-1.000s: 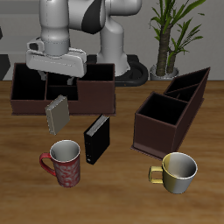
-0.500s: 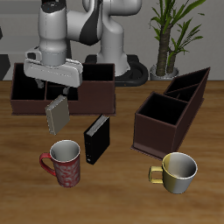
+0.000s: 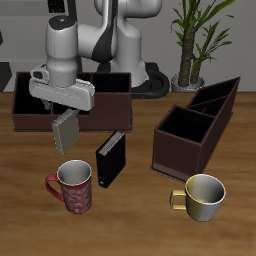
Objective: Place the yellow book into the back desk caddy's right compartment
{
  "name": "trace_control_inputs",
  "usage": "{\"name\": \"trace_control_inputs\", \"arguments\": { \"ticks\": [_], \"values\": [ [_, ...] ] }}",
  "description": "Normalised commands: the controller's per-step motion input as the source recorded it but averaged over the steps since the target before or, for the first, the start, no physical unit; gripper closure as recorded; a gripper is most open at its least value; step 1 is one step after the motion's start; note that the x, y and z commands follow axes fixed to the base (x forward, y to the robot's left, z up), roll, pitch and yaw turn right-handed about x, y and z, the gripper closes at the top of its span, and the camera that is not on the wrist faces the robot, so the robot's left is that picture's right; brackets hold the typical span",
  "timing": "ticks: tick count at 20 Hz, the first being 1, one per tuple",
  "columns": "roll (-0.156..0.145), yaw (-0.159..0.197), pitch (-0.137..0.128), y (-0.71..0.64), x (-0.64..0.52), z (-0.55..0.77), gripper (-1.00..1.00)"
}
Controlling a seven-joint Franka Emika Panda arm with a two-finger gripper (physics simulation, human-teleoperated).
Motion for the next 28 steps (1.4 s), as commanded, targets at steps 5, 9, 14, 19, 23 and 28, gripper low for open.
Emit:
{"name": "trace_control_inputs", "arguments": {
  "ticks": [5,9,14,19,23,28],
  "values": [
    [-0.013,-0.029,0.009,-0.10,-0.05,-0.33,-1.00],
    [-0.009,-0.031,-0.009,-0.05,-0.12,-0.26,-1.00],
    [-0.007,-0.015,0.007,0.00,-0.08,-0.25,-1.00],
    [-0.003,-0.052,0.046,-0.10,0.01,-0.32,1.00],
    [0.009,-0.019,0.011,-0.05,0.03,-0.06,1.00],
    [0.017,0.013,-0.024,0.04,0.03,0.21,1.00]
  ]
}}
